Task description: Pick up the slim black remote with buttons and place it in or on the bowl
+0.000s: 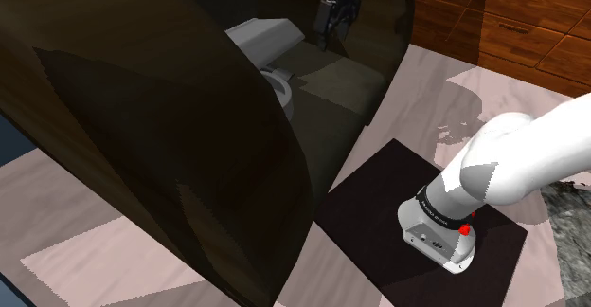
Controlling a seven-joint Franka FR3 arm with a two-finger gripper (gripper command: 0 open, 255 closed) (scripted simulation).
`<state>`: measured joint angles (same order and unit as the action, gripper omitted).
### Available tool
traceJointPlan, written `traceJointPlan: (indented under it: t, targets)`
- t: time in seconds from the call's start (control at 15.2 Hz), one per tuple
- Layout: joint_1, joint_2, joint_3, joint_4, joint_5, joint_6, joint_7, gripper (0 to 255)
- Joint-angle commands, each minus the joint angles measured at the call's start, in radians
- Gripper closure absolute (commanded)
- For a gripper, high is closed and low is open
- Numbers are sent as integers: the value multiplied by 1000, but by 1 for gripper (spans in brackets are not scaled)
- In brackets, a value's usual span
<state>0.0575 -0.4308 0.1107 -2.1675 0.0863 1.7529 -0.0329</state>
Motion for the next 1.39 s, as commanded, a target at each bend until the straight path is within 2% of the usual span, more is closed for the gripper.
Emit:
traceJointPlan:
  t: [0.0,0.66,1.12,1.32]
  targets:
    - [7,70,26,41,-10,29,24,0]
    - [44,438,122,303,-124,114,142,0]
    - [44,453,121,226,-129,205,145,0]
    - [44,455,121,220,-129,213,146,0]
